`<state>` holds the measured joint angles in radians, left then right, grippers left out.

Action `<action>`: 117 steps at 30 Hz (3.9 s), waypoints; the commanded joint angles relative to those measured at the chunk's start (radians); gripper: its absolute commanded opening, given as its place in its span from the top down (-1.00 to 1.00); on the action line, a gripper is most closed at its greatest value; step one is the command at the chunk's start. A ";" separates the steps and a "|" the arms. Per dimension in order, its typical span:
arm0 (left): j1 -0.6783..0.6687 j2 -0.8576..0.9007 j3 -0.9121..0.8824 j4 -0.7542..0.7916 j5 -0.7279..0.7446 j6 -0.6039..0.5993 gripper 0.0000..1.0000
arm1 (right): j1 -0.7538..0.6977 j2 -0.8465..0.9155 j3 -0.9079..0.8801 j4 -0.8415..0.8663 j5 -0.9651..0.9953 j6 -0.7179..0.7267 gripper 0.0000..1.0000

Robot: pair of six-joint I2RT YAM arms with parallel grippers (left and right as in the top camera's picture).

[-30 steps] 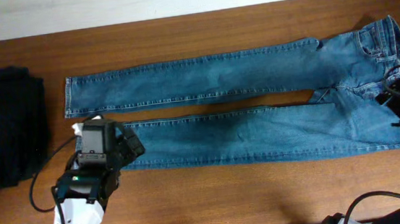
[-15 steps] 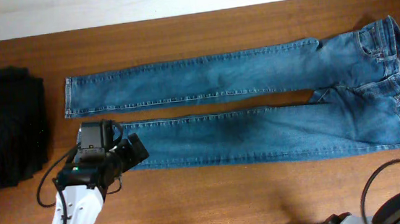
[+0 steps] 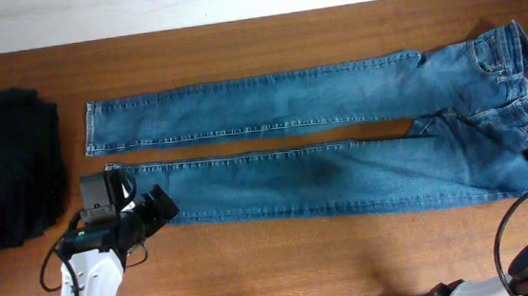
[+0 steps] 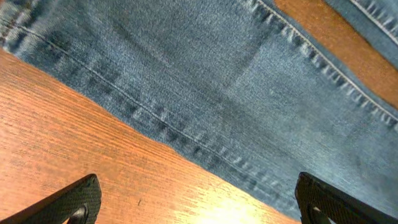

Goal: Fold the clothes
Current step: 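Lower the left gripper onto the front leg hem at bottom-left, then grasp the front leg hem with the left gripper, then lift the front leg with the left gripper and fold it onto the back leg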

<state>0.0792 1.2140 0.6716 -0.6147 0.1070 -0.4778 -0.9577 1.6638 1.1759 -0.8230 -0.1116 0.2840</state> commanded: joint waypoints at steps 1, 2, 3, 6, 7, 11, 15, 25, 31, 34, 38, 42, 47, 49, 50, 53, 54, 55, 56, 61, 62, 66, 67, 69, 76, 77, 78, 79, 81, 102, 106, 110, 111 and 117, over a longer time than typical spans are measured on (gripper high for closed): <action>0.005 0.004 -0.044 0.034 0.021 0.023 -0.98 | -0.032 -0.001 0.000 0.031 0.041 0.027 -0.97; 0.005 0.004 -0.050 0.041 0.021 0.023 -0.99 | -0.037 0.000 0.000 0.050 0.037 0.013 -0.97; 0.005 0.004 -0.054 0.043 0.021 0.023 -0.98 | -0.041 0.002 0.000 0.071 0.028 0.001 -0.97; 0.005 0.004 -0.055 0.039 0.021 0.024 -0.98 | -0.053 0.018 0.000 0.113 -0.001 -0.018 -0.97; 0.005 0.004 -0.055 0.039 0.021 0.024 -0.98 | -0.056 0.025 0.000 0.120 0.000 -0.018 -0.97; 0.005 0.004 -0.055 0.035 0.029 0.024 -0.99 | -0.064 0.084 0.000 0.164 -0.003 -0.025 -0.97; 0.005 0.004 -0.055 0.035 0.028 0.024 -0.99 | -0.066 0.161 0.000 0.222 -0.051 -0.046 -0.97; 0.005 0.004 -0.055 0.031 0.029 0.024 -0.98 | -0.066 0.242 0.000 0.357 -0.095 -0.074 -0.97; 0.005 0.004 -0.055 0.014 0.029 0.023 -0.98 | -0.066 0.266 0.000 0.375 -0.098 -0.066 -0.50; 0.005 0.004 -0.055 0.004 0.029 0.023 -0.98 | -0.066 0.267 0.000 0.370 -0.098 -0.052 -0.22; 0.005 0.004 -0.055 -0.015 0.029 0.023 -0.98 | -0.066 0.267 0.000 0.351 -0.087 -0.039 -0.05; 0.005 0.004 -0.055 -0.022 0.050 0.023 -0.98 | -0.066 0.267 0.000 0.337 -0.087 -0.039 0.23; 0.005 0.004 -0.055 -0.037 0.119 0.021 -0.98 | -0.066 0.267 0.000 0.321 -0.087 -0.013 0.39; 0.005 0.004 -0.055 -0.052 0.118 0.019 -0.98 | -0.065 0.267 0.000 0.321 -0.087 -0.013 0.42; 0.005 0.004 -0.055 -0.060 0.119 0.018 -0.98 | -0.064 0.267 0.000 0.322 -0.087 -0.013 0.42; 0.005 0.004 -0.055 -0.093 0.134 -0.047 -0.98 | -0.064 0.267 0.000 0.322 -0.088 -0.013 0.42; 0.005 0.004 -0.055 -0.106 0.157 -0.071 -0.98 | -0.064 0.267 0.000 0.322 -0.088 -0.013 0.42; 0.005 0.004 -0.055 -0.116 0.182 -0.088 -0.98 | -0.064 0.267 0.000 0.322 -0.088 -0.013 0.42; 0.005 0.004 -0.055 -0.122 0.195 -0.102 -0.98 | -0.064 0.267 0.000 0.322 -0.088 -0.013 0.41; 0.005 0.004 -0.059 -0.080 0.154 -0.148 -0.98 | -0.064 0.267 0.000 0.322 -0.087 0.011 0.41; 0.005 0.004 -0.067 -0.061 0.136 -0.173 -0.99 | -0.064 0.267 0.000 0.322 -0.087 0.013 0.41; 0.005 0.004 -0.134 0.064 0.130 -0.262 -0.96 | -0.064 0.267 0.000 0.323 -0.088 0.013 0.42; 0.005 0.004 -0.154 0.094 0.130 -0.283 -0.94 | -0.064 0.267 0.000 0.323 -0.088 0.013 0.42; 0.005 0.004 -0.197 0.144 0.133 -0.330 -0.83 | -0.064 0.267 0.000 0.323 -0.088 0.013 0.41; 0.005 0.004 -0.309 0.285 0.131 -0.367 -0.32 | -0.064 0.267 0.000 0.326 -0.089 0.013 0.41; 0.005 0.004 -0.319 0.309 0.129 -0.378 -0.27 | -0.064 0.267 0.000 0.327 -0.089 0.013 0.42; 0.005 0.004 -0.326 0.329 0.126 -0.391 -0.25 | -0.064 0.267 0.000 0.327 -0.093 0.013 0.41; 0.005 0.004 -0.330 0.344 0.115 -0.409 -0.24 | -0.064 0.267 0.000 0.327 -0.095 0.013 0.42; 0.005 0.004 -0.331 0.366 0.100 -0.428 -0.24 | -0.064 0.267 0.000 0.327 -0.095 0.013 0.41; 0.005 0.213 -0.330 0.598 0.099 -0.450 0.07 | -0.064 0.267 0.000 0.332 -0.100 0.013 0.39; 0.005 0.235 -0.330 0.612 0.099 -0.449 -0.01 | -0.064 0.267 0.000 0.332 -0.100 0.013 0.39; 0.005 0.235 -0.330 0.596 0.098 -0.449 0.64 | -0.064 0.267 0.000 0.333 -0.100 0.013 0.40; 0.005 0.235 -0.330 0.596 0.099 -0.449 0.70 | -0.064 0.267 0.000 0.333 -0.100 0.013 0.39; 0.005 0.233 -0.330 0.600 0.099 -0.449 0.99 | -0.064 0.267 0.000 0.333 -0.150 0.013 0.84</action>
<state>0.0883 1.4048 0.3897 0.0231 0.2291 -0.9344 -1.0206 1.9221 1.1759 -0.4927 -0.2073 0.2878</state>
